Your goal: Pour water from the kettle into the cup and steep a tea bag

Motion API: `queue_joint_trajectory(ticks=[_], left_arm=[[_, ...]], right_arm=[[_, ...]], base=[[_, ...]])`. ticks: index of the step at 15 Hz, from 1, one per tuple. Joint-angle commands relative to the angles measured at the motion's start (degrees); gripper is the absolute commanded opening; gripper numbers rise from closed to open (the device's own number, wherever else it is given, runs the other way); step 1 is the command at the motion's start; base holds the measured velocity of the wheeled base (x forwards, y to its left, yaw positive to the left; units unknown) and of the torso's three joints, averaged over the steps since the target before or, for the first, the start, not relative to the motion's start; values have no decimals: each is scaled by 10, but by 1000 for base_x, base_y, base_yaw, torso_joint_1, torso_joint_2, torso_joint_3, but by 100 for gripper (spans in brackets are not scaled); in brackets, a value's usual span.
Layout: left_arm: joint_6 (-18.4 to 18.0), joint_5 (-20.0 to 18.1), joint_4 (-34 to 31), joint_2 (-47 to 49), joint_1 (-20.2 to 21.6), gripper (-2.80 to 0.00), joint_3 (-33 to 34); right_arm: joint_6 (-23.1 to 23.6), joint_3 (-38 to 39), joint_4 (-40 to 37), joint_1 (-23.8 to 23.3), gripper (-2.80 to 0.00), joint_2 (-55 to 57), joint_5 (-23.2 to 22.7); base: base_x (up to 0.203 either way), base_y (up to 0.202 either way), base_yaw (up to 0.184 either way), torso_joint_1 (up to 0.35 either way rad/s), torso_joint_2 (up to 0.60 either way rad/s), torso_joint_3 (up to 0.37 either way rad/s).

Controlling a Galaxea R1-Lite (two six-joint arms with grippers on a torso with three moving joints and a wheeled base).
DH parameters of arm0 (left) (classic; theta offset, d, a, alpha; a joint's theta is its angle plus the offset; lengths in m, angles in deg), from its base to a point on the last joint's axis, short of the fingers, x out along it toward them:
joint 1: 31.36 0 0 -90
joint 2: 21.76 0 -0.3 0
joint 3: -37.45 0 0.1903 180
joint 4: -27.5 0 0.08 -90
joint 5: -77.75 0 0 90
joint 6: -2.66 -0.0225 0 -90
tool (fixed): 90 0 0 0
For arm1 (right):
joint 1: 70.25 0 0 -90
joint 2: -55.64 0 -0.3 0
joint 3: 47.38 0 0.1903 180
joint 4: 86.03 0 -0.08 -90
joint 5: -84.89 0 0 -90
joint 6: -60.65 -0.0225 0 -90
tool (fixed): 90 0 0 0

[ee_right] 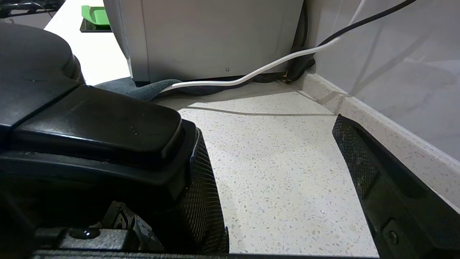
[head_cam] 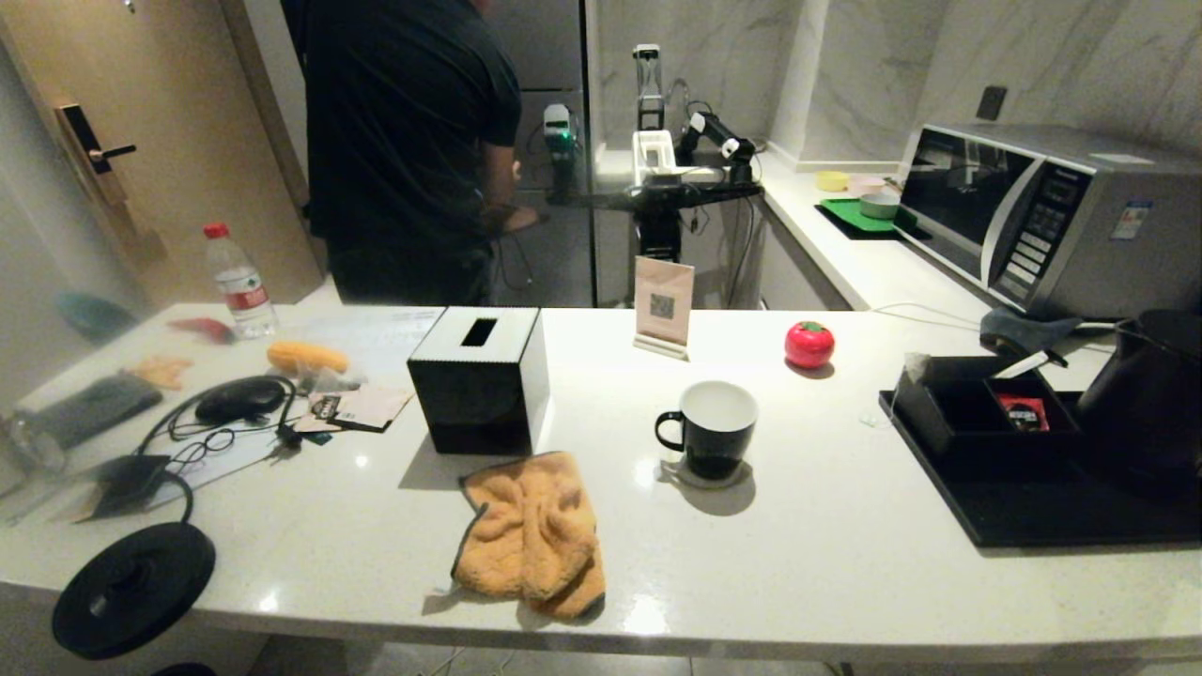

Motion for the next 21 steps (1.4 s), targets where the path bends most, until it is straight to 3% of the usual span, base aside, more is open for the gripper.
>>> queue_joint_trajectory(ticks=[1, 10, 11, 21], left_arm=[[1, 0, 0, 0, 0, -280, 0], [0, 0, 0, 0, 0, -280, 0], [1, 0, 0, 0, 0, -280, 0], [1, 0, 0, 0, 0, -280, 0]], right_arm=[[0, -1, 4, 0, 0, 1, -2], [0, 0, 8, 0, 0, 1, -2], [0, 0, 10, 0, -280, 1, -2], [0, 1, 13, 0, -280, 1, -2]], base=[[0, 0, 0, 0, 0, 0], [0, 0, 0, 0, 0, 0], [0, 0, 0, 0, 0, 0], [0, 0, 0, 0, 0, 0]])
